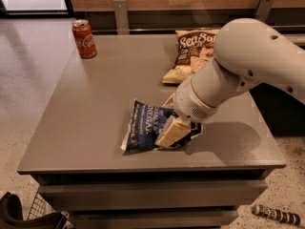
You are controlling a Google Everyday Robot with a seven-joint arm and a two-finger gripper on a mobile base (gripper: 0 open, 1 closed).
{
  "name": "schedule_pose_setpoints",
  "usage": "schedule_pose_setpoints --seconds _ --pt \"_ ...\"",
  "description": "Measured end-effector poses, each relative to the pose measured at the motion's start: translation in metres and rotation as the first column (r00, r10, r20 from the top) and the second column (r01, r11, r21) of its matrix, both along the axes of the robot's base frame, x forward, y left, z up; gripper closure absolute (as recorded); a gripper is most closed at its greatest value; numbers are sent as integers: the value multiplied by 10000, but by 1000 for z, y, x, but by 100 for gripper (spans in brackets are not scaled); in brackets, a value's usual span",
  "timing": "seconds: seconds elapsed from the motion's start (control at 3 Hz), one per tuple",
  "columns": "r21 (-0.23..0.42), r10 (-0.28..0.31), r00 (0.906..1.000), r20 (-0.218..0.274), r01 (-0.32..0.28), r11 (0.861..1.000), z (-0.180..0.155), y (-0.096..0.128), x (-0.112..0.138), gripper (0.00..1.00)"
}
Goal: Move blue chip bag near coke can
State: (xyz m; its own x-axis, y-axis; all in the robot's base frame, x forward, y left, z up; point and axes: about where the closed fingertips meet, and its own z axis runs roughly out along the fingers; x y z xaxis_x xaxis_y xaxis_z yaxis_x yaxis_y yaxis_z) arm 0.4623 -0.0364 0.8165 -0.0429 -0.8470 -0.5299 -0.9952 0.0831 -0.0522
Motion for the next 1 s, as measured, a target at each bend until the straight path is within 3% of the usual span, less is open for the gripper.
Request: schedule_pose_setpoints --seconds 0.33,0.67,1.0 --pt "-12 23 10000 12 -23 10000 1 1 -1 88" --pt "-12 24 10000 13 -24 10000 4 1 -1 100" --pt "-281 32 9997 261 -24 9996 20 -2 12 100"
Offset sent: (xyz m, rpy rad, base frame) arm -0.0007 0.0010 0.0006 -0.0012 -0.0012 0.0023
